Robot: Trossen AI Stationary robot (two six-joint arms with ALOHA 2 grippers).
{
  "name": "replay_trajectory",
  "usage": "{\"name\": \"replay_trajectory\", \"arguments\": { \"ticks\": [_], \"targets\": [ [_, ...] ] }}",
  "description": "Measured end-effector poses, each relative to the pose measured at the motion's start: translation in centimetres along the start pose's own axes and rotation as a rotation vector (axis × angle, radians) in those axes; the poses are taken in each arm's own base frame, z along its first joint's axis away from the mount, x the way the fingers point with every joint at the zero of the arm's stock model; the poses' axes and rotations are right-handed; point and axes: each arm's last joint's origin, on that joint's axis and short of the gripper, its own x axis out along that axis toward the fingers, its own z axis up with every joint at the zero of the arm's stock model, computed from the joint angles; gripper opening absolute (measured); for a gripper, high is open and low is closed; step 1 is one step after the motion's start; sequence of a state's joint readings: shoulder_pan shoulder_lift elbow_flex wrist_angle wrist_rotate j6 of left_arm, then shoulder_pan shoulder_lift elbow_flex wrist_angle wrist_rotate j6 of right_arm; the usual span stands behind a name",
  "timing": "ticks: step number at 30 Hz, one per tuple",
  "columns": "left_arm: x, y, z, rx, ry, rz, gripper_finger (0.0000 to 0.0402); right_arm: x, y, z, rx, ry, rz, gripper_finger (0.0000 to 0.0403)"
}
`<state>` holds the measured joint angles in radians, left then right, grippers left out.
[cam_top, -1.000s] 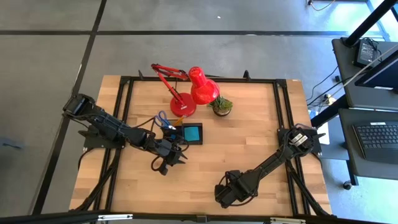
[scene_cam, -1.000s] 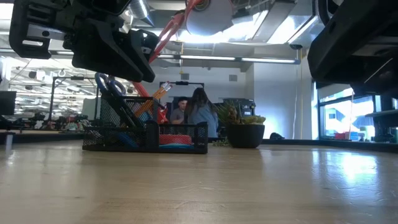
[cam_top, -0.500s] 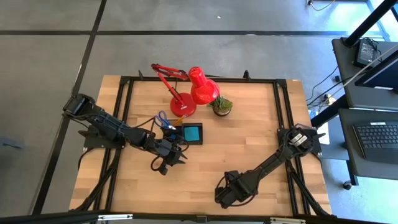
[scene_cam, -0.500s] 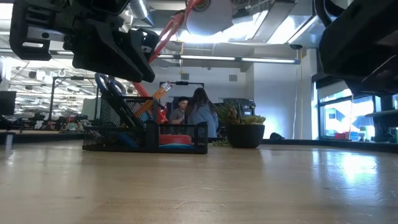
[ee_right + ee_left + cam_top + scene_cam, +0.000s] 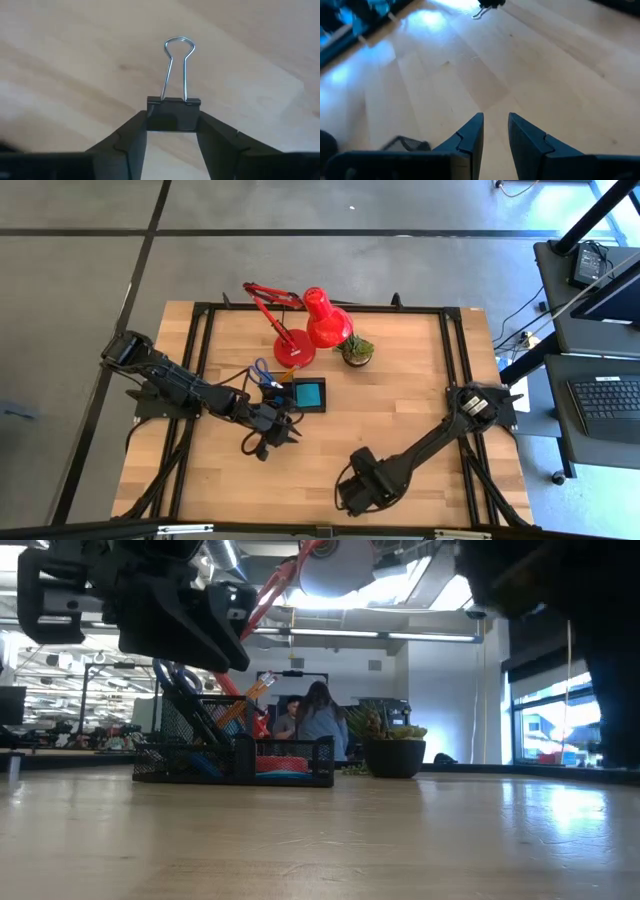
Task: Pick and place office supplies into organizer
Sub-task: Put the black binder clip into the black desk organizer
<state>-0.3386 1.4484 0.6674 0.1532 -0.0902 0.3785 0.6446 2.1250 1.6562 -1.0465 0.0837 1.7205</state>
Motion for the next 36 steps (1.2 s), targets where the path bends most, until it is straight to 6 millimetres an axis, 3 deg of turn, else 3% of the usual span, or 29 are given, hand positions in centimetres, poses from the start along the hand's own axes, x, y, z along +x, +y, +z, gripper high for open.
{"name": "replay_trajectory", "arguments": {
  "ticks": [8,15,22,36],
  "targets": [
    [-0.1,-0.5,0.3,0.418,0.006,0.029,0.0102,-3.5,2.5,2.4,-0.201,-0.095,0.140,0.0157],
    [-0.4,-1.7,1.9,0.736,-0.120,0.064,0.0137,-5.7,4.3,4.9,-0.329,-0.149,0.275,0.0159],
    [-0.5,-1.8,2.8,0.793,-0.193,0.105,0.0148,-5.9,5.3,7.1,-0.410,-0.171,0.379,0.0160],
    [-0.6,-1.7,3.0,0.783,-0.217,0.113,0.0143,-6.2,5.9,9.2,-0.495,-0.218,0.435,0.0160]
  ]
}}
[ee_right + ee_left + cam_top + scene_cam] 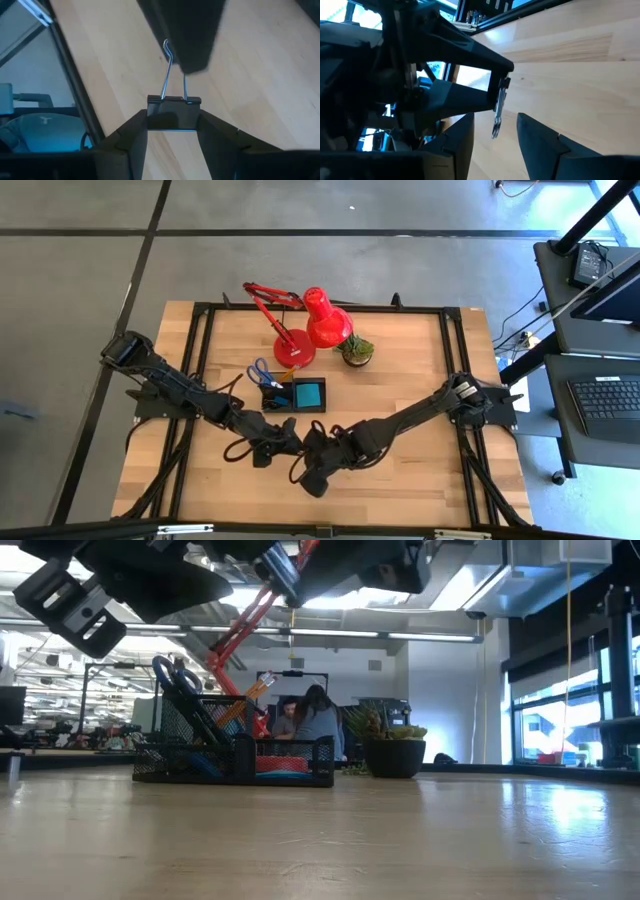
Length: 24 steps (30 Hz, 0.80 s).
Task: Pick and place office supplies into organizer
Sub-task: Put the black binder clip into the black desk organizer
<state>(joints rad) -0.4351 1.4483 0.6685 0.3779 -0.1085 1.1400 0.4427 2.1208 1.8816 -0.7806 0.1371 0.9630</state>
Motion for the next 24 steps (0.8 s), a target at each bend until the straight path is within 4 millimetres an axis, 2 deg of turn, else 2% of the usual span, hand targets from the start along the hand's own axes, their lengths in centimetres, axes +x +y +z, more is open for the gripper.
{"name": "replay_trajectory", "arguments": {
  "ticks": [8,24],
  "targets": [
    [-0.01,-0.03,0.07,0.000,-0.002,-0.001,0.0137,-0.04,0.34,0.20,-0.028,-0.023,0.033,0.0160],
    [-0.01,-0.06,0.06,0.000,-0.001,-0.001,0.0051,-0.09,0.32,0.20,-0.027,-0.022,0.031,0.0160]
  ]
}}
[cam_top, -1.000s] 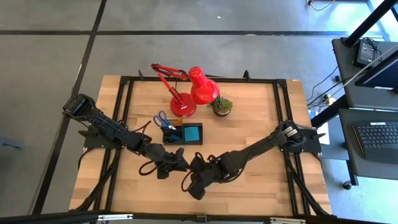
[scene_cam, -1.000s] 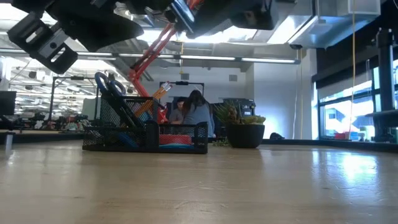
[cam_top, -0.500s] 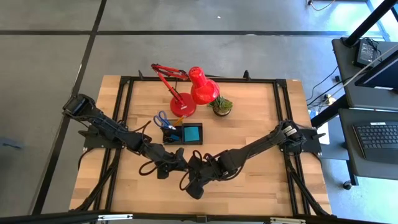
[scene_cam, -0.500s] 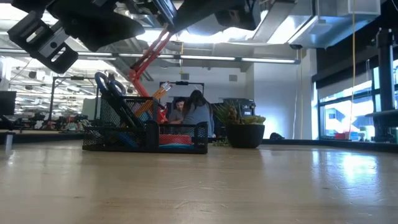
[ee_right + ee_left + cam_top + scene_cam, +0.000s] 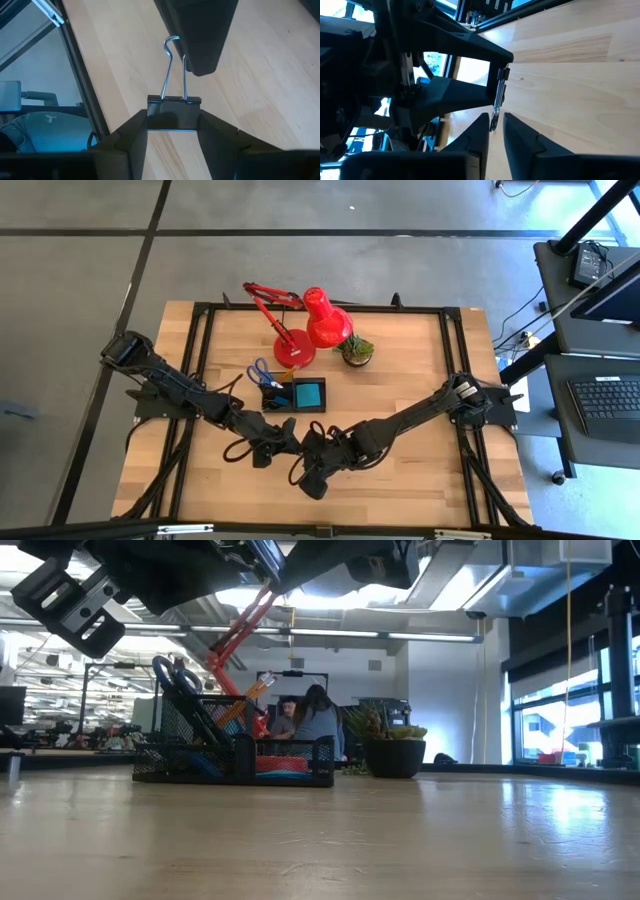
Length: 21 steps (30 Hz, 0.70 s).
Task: Pick and place office supplies into organizer
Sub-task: Put the black binder clip into the black desk organizer
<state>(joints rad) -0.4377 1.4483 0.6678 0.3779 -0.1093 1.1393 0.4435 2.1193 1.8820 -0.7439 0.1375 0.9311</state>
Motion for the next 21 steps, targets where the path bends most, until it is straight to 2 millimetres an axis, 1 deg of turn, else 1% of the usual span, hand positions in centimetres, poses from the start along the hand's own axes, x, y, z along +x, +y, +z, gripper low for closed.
{"name": "replay_trajectory", "arguments": {
  "ticks": [13,17,21],
  "targets": [
    [-0.02,-0.11,0.12,-0.014,-0.003,-0.004,0.0010,0.00,-0.01,-0.01,0.002,0.001,-0.001,0.0160],
    [-0.07,-0.27,0.48,-0.043,-0.007,-0.005,0.0014,-0.03,0.05,0.02,0.002,-0.002,0.004,0.0160],
    [-0.12,-0.48,0.80,-0.034,-0.009,-0.012,0.0035,-0.03,-0.02,0.01,0.006,0.001,-0.002,0.0160]
  ]
}}
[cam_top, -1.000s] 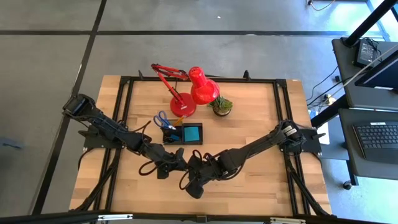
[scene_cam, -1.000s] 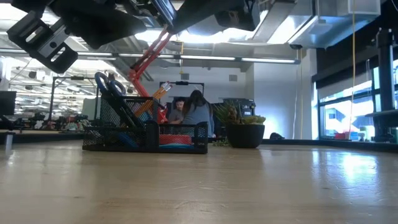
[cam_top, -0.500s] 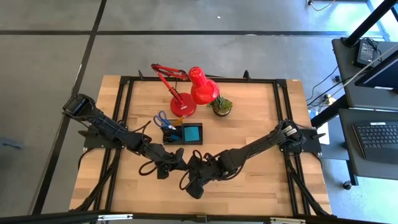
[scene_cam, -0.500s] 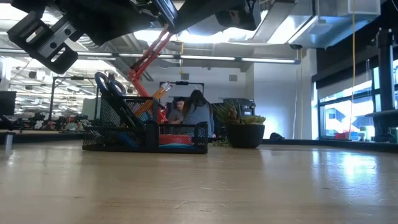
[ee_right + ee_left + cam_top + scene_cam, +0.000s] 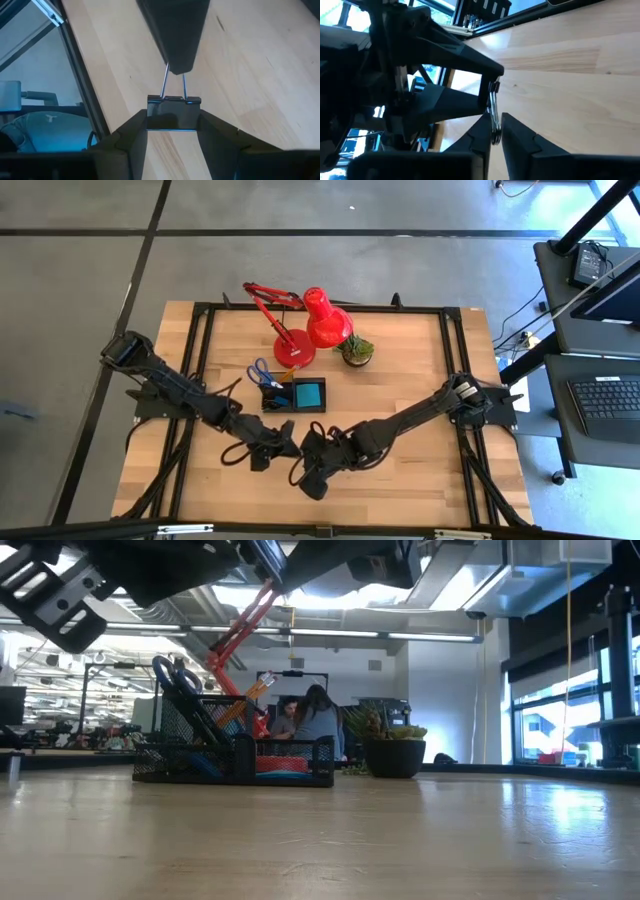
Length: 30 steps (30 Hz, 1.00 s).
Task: Pick and place office supplies into organizer
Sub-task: Put the black binder clip into the black desk organizer
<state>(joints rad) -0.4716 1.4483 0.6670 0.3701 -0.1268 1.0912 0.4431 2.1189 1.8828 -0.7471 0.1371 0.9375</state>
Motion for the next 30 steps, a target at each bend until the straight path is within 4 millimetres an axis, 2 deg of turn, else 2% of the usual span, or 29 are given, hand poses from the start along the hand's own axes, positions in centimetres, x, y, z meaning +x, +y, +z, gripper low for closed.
{"name": "replay_trajectory", "arguments": {
  "ticks": [6,10,22,30],
  "targets": [
    [-0.04,-0.15,0.30,0.000,-0.001,0.001,0.0062,0.00,0.00,0.01,0.000,-0.003,-0.002,0.0160],
    [-0.04,-0.15,0.29,-0.006,0.000,0.001,0.0064,0.00,0.00,0.01,0.000,-0.003,-0.001,0.0160],
    [-0.05,0.02,0.24,-0.008,0.035,0.034,0.0008,0.00,0.01,0.01,0.001,-0.001,0.001,0.0160],
    [-0.04,0.02,0.24,-0.009,0.034,0.034,0.0006,0.00,0.03,-0.02,-0.001,-0.001,0.001,0.0160]
  ]
}}
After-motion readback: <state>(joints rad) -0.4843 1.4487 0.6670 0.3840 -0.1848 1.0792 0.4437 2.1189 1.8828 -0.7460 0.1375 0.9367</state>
